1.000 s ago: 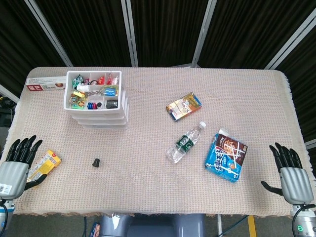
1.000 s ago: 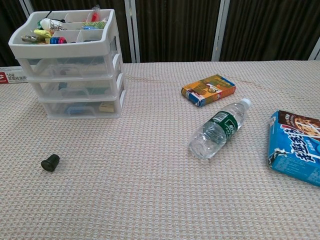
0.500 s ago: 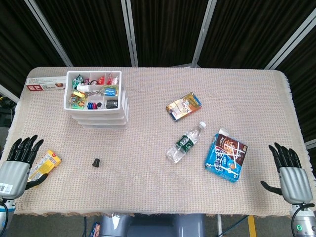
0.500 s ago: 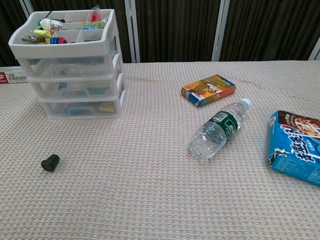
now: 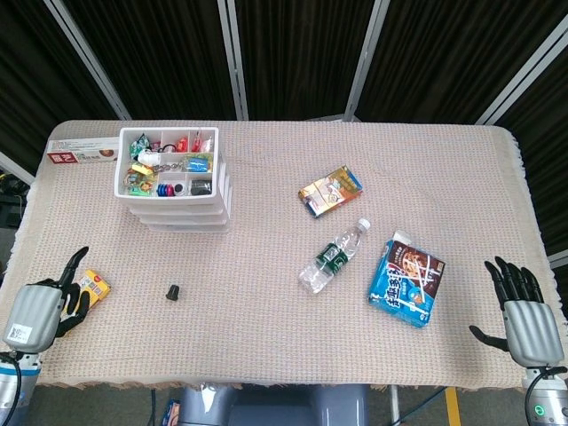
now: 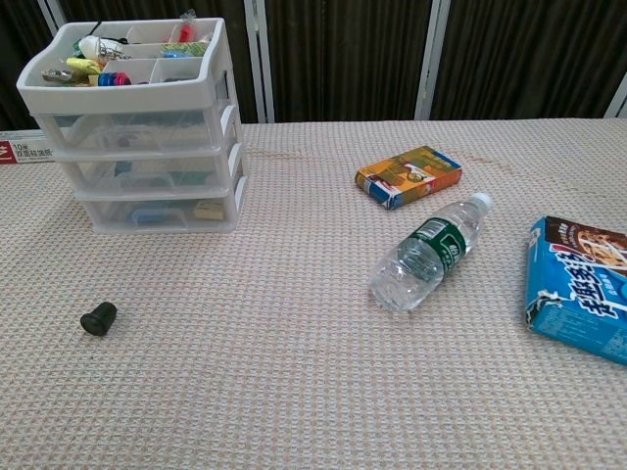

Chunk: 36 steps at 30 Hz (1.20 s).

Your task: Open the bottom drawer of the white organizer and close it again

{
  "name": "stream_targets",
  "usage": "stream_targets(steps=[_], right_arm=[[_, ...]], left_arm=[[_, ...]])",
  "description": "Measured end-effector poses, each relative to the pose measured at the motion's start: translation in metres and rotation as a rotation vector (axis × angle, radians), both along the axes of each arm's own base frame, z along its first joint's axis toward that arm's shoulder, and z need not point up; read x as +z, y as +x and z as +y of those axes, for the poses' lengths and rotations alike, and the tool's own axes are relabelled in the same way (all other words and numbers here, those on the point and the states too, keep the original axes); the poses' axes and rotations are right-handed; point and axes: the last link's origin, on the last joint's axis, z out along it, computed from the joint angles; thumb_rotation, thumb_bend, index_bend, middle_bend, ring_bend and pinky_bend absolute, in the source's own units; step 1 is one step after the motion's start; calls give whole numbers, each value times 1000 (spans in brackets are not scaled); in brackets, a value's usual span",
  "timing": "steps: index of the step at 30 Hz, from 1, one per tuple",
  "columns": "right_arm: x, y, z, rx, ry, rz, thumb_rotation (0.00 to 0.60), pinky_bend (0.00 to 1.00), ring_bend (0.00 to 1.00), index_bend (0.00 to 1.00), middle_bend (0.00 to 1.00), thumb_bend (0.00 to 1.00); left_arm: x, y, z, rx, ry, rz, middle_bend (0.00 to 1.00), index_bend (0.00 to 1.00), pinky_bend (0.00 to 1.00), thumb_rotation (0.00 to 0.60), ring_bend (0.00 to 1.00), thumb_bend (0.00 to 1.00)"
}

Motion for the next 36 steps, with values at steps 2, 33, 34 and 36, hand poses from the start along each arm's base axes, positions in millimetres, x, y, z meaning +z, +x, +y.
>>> stream_targets(steps=[2,33,34,36], right_arm=[[0,0,0,-1,1,-1,600,0,0,54,0,8],[0,-1,-2,-10,5,-11,600,0,0,54,0,8],[0,-1,-2,-10,6,-12,600,0,0,54,0,8],[0,-1,-2,-10,5,-12,600,0,0,53,0,8]], left_arm=[[-5,2,5,35,-31,-59,940,0,774,600,851,628],[-88,43,117,473,-408,-611,949,0,782,600,860,675],[-90,44,118,472,-413,-614,949,0,782,600,860,675],[-93,48,122,469,-421,-618,949,0,782,600,860,675]])
